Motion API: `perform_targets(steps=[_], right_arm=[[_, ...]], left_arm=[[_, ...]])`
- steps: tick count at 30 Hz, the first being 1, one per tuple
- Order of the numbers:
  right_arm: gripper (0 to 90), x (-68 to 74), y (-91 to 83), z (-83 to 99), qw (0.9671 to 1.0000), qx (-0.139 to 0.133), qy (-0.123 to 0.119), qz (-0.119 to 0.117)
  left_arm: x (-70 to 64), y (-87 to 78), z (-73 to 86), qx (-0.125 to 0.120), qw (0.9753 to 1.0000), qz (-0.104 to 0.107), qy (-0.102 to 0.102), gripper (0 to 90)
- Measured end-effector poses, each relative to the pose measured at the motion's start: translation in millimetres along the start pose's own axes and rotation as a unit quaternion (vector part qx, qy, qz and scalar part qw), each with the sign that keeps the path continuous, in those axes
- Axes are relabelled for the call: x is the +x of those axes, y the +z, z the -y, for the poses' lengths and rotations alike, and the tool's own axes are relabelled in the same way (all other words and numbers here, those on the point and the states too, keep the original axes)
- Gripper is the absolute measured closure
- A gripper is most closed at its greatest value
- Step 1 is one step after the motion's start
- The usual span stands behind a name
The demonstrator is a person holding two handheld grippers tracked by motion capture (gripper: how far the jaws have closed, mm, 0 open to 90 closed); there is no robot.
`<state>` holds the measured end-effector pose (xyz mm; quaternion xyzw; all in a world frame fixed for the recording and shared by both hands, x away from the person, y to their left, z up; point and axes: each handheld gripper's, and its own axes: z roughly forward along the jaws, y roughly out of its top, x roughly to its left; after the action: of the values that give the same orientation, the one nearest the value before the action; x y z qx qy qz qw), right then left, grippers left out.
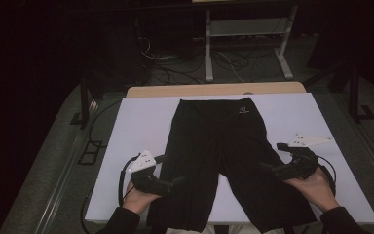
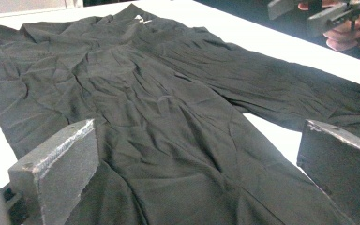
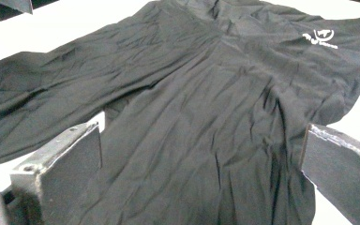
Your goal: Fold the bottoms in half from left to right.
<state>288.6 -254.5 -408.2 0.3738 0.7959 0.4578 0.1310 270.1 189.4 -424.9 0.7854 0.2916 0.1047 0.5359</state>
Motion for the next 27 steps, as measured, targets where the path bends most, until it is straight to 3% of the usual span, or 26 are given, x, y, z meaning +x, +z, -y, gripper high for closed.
perform_targets(steps=[8, 27], right_arm=[[0.0, -2.0, 12.8, -20.4, 0.9999, 0.009, -0.01, -0.001], [0.0, -7.7, 25.4, -40.8, 0.9999, 0.009, -0.011, -0.002]], left_arm=[[-0.1, 0.0, 0.0, 0.0, 1.0, 0.001, -0.001, 0.0], [0.0, 0.3, 0.1, 0.0, 1.0, 0.0, -0.001, 0.0]])
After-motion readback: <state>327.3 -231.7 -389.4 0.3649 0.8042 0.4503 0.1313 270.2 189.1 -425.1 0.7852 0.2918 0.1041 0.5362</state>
